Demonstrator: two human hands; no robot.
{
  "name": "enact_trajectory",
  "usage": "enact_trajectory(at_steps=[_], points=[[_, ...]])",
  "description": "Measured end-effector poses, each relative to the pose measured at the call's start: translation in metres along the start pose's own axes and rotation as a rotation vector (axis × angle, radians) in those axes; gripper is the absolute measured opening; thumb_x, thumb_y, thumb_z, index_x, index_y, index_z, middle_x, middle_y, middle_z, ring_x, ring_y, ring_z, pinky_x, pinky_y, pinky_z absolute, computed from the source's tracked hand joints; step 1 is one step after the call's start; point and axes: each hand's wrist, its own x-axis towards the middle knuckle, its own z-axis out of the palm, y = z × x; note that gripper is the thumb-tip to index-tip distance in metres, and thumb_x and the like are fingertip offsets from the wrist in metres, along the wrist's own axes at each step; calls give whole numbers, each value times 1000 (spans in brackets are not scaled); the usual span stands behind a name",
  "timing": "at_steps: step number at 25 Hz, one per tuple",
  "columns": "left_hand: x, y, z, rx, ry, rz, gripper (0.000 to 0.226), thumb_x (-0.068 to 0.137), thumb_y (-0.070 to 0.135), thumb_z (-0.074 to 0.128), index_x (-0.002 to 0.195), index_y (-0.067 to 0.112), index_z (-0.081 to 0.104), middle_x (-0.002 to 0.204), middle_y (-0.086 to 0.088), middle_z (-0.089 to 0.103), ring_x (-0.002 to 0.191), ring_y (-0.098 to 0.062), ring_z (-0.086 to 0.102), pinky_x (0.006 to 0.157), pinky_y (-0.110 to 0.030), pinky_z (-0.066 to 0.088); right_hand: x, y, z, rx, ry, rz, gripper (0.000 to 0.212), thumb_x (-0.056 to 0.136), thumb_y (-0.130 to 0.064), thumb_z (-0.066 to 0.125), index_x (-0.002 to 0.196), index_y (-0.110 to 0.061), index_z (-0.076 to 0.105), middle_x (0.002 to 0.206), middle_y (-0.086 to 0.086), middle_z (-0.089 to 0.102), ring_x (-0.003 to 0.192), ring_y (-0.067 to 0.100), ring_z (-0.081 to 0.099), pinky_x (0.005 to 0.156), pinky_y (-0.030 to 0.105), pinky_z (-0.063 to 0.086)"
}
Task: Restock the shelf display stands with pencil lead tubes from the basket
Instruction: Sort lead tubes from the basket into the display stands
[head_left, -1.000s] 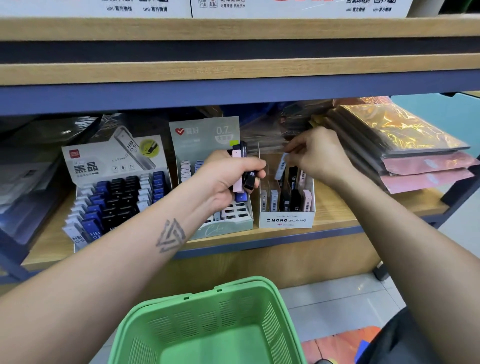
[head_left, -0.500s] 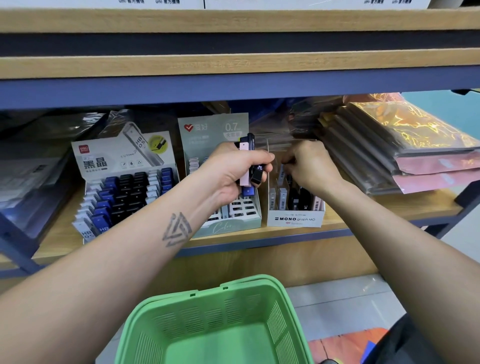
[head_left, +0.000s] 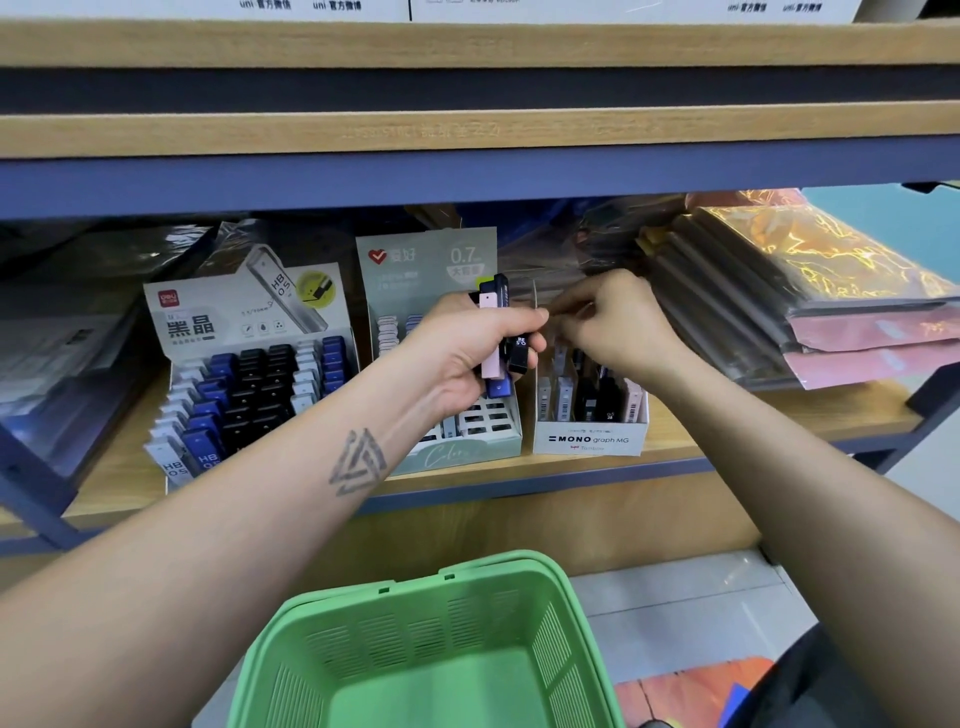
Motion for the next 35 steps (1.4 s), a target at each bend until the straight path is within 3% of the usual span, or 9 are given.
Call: enact_trajectory(at_steps=[2,4,8,12,19,24,30,33,35], points=[[-1,-1,1,-15,23,7,4,91,-1,69,91,-2,66,65,-15,64,48,-19,59,45,-24,51,-4,-5,-6,513,-204,104,17,91,-5,68,103,-12,76,88,11,77,79,22,73,75,35,61],[-1,-1,0,-21,46,21,3,92,-2,67,94,-4,66,65,-16,65,50,-22,61,49,-27,55,-10,-9,-11,778,-341,103,20,89,-7,70,109,-9,72,89,14,75,80,24,71,67,31,58],[-1,-1,2,28,134,142,4,91,-1,69,91,1,66,66,-12,66,55,-24,65,53,-34,57,-17,-18,-7,822,-512,126,48,78,-16,85,115,-6,58,87,9,70,76,26,70,64,33,58],[0,0,-3,79,234,241,12,93,7,70,82,8,66,71,-13,69,67,-29,70,71,-48,61,-19,-24,-3,922,-482,186,45,76,1,82,112,0,56,87,19,73,81,37,75,68,33,62],[2,9,-18,140,323,244,4,96,6,66,92,4,64,85,-19,74,70,-29,76,53,-29,58,-15,-14,-14,715,-279,52,22,75,-2,84,95,-7,79,89,17,77,83,29,76,75,29,60],[-3,6,-17,220,176,154,10,97,5,62,92,-2,67,69,-17,71,49,-16,61,43,-20,45,-8,-6,-19,756,-147,73,20,81,-1,79,98,-11,79,98,15,77,94,26,74,84,34,59],[-3,0,-1,116,96,53,12,97,2,62,100,-9,63,81,-26,70,48,-16,53,42,-20,37,-5,6,-31,822,-35,197,24,77,0,81,100,-5,75,94,15,77,91,26,76,80,30,59],[-1,1,4,77,76,31,5,96,1,62,96,-3,59,78,-24,70,49,-17,53,41,-20,38,-5,18,-47,513,55,144,20,80,1,81,97,-9,76,93,10,76,88,24,76,80,35,62],[2,-1,7,67,50,27,6,95,1,63,95,-3,59,74,-22,69,49,-17,54,41,-21,38,-5,26,-55,226,81,111,20,80,-5,83,91,-19,74,88,2,74,81,16,74,75,29,61]])
